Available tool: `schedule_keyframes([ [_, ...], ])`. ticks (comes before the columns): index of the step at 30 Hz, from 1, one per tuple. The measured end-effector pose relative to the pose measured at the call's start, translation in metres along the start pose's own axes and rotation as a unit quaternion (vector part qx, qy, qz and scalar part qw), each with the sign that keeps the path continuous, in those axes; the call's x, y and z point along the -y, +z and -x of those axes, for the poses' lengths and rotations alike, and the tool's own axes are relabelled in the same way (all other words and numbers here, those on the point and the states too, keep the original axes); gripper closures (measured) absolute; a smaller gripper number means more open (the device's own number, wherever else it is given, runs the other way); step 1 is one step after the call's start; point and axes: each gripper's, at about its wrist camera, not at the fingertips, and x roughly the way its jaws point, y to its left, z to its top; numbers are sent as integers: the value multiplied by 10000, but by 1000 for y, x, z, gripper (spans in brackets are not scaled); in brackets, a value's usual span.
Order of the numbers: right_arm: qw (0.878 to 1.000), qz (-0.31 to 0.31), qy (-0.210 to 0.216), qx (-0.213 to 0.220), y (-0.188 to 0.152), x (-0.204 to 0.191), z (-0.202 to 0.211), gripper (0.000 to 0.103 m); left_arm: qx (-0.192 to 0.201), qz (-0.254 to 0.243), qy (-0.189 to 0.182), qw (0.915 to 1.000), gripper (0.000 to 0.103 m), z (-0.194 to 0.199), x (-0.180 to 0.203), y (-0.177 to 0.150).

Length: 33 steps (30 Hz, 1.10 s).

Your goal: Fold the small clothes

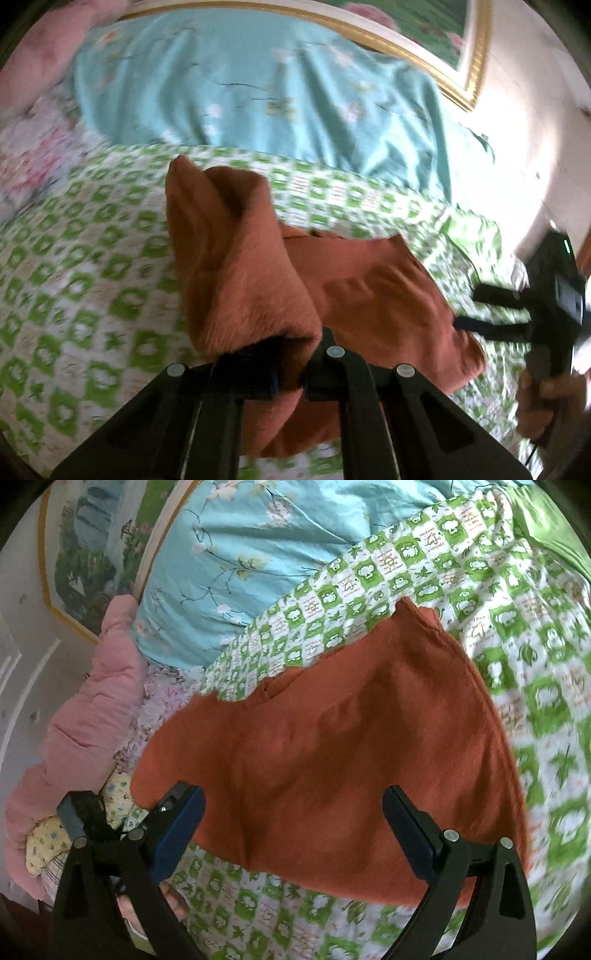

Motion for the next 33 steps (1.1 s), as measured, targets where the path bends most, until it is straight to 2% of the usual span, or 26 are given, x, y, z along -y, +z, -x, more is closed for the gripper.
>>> schedule_keyframes([
  [5,9983,-107,371,-447,25,4,-29,6,-313,-721,-54,9969,97,-32,41,-26],
  [7,9962,-79,477,-719,34,0,-52,6,-435,-976,66,9943,97,-42,51,-36],
  [12,9881,94,309,-1501,46,-8,-124,6,-425,-1428,263,9885,97,-44,61,-48],
  [17,9846,177,556,-1646,56,-18,-159,7,-462,-1780,404,9821,97,-46,70,-55],
  [19,9844,375,502,-1644,58,-26,-166,21,-465,-1877,454,9801,97,-45,72,-54],
  [21,9829,556,436,-1699,61,-32,-169,78,-457,-1942,488,9787,97,-42,77,-53],
  [23,9820,745,368,-1694,62,-36,-165,85,-420,-1962,450,9786,97,-36,81,-46],
  [28,9877,1059,484,-1044,79,-38,-102,86,-219,-1858,-208,9821,96,-20,111,-22],
  [30,9895,1091,390,-861,85,-29,-79,86,-344,-1798,-537,9816,96,-28,132,-17],
  [33,9930,901,146,-748,94,6,-52,86,-545,-1638,-892,9809,96,-46,156,-21],
])
